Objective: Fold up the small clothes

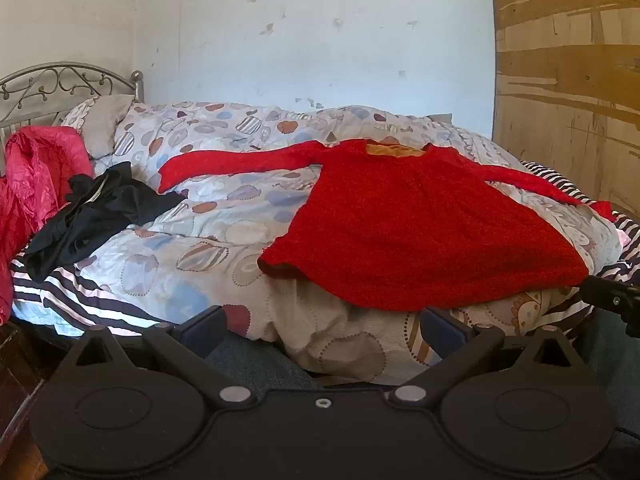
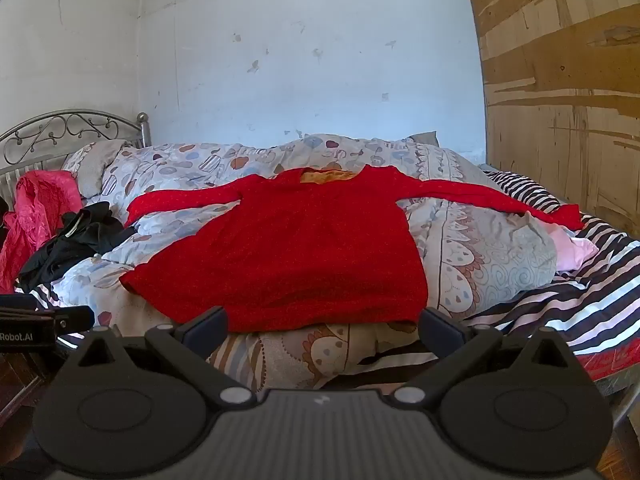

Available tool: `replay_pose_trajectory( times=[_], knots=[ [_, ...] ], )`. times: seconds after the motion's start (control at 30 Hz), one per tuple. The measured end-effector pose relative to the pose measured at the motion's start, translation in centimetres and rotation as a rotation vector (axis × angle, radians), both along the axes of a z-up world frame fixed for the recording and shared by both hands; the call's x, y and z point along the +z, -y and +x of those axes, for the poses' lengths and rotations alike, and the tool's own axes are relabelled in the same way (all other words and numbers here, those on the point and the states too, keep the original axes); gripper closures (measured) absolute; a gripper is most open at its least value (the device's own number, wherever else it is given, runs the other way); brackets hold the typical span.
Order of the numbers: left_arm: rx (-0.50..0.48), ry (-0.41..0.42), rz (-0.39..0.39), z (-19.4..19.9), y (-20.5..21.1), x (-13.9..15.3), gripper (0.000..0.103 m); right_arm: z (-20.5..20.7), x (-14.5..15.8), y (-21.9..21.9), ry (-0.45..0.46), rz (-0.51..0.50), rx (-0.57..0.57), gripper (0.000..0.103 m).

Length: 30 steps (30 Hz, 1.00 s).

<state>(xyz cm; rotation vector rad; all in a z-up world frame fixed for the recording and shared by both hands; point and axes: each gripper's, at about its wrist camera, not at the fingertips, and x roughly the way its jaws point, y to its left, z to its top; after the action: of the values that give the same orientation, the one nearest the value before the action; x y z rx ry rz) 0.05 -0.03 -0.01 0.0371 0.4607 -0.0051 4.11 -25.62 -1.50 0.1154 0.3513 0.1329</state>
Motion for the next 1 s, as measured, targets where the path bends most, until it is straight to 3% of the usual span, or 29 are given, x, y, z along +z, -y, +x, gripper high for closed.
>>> replay_pose_trajectory(
  times=[1.0],
  knots=[
    [-0.005, 0.000, -0.006, -0.08, -0.07, 0.01, 0.001, 0.01, -0.13, -0.03, 0.000, -0.001, -0.001, 0.000]
  ],
)
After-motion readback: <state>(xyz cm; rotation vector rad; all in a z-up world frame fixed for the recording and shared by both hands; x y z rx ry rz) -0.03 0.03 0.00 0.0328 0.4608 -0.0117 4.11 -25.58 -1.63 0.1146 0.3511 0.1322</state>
